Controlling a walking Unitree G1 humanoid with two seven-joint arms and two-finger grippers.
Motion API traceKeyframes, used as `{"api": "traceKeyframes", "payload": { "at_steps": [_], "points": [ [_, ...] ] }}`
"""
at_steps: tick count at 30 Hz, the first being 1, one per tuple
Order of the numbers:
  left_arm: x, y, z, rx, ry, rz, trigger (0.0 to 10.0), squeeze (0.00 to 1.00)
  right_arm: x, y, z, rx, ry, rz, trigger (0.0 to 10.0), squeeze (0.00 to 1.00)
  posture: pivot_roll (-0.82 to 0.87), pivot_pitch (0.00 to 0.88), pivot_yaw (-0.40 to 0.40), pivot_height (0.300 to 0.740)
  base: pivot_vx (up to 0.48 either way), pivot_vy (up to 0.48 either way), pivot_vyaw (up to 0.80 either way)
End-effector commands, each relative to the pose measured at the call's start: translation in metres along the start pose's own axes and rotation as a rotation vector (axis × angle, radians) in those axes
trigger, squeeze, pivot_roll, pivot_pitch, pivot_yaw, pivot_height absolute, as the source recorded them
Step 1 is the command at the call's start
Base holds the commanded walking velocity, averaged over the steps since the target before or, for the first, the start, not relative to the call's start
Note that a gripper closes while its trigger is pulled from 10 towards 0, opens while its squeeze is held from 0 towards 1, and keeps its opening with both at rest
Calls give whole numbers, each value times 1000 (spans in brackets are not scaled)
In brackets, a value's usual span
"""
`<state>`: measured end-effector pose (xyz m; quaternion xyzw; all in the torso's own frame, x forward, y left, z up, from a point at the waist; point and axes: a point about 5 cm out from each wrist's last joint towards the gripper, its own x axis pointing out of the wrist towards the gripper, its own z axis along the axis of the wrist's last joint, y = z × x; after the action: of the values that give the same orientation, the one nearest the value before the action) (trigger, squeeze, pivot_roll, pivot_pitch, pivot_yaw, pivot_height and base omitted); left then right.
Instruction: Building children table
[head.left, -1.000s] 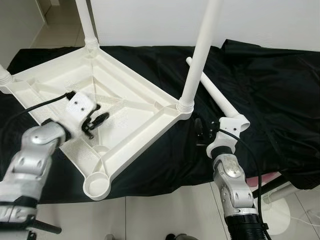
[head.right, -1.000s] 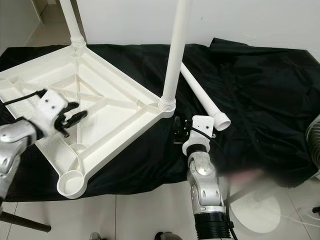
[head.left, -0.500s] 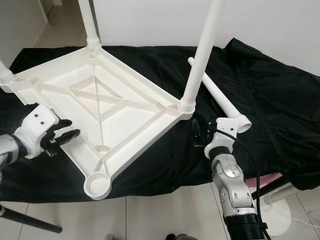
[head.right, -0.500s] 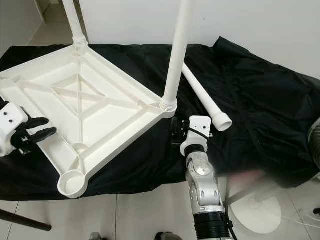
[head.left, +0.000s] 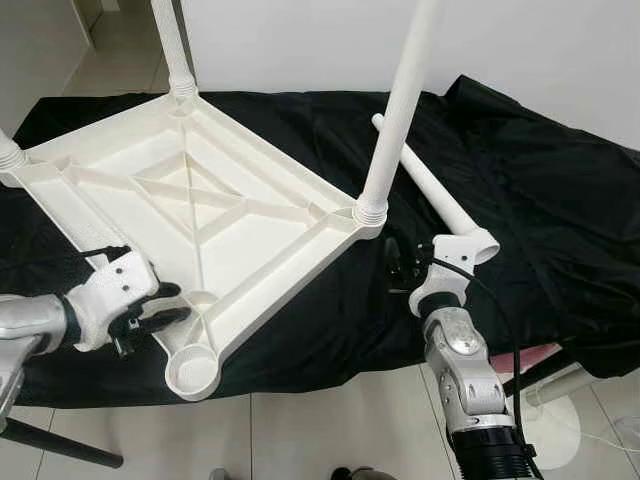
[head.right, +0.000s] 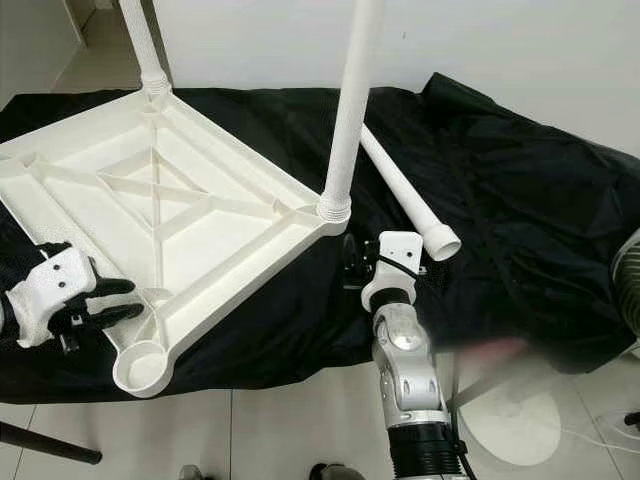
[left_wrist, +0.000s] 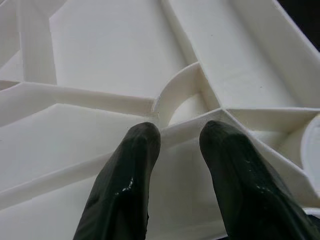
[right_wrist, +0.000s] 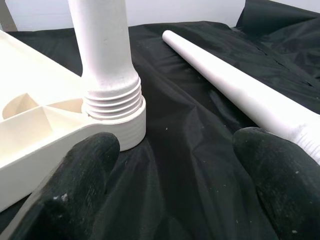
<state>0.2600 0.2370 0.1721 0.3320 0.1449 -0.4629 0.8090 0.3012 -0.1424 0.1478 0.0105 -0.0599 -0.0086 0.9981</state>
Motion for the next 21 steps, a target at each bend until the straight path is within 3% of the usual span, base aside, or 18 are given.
{"api": "traceKeyframes", "payload": {
  "at_steps": [1, 9, 12, 21],
  "points": [
    [2, -8, -3, 11, 31, -67, 10000, 0, -1, -2, -3, 6, 11, -8, 10000, 0, -31, 117, -18, 740, 0, 0, 0],
    [17, -22, 4, 30, 24, -100, 10000, 0, -1, -4, -3, 6, 11, -15, 10000, 0, -31, 114, -14, 740, 0, 0, 0],
    [29, -25, 13, 28, -24, -95, 10000, 0, 0, -2, -2, 8, 9, -13, 10000, 0, -34, 112, -11, 740, 0, 0, 0],
    [64, -19, 32, -25, -142, 57, 10000, 0, -2, -3, -4, 12, 15, -23, 10000, 0, -50, 113, -3, 740, 0, 0, 0]
  ]
}}
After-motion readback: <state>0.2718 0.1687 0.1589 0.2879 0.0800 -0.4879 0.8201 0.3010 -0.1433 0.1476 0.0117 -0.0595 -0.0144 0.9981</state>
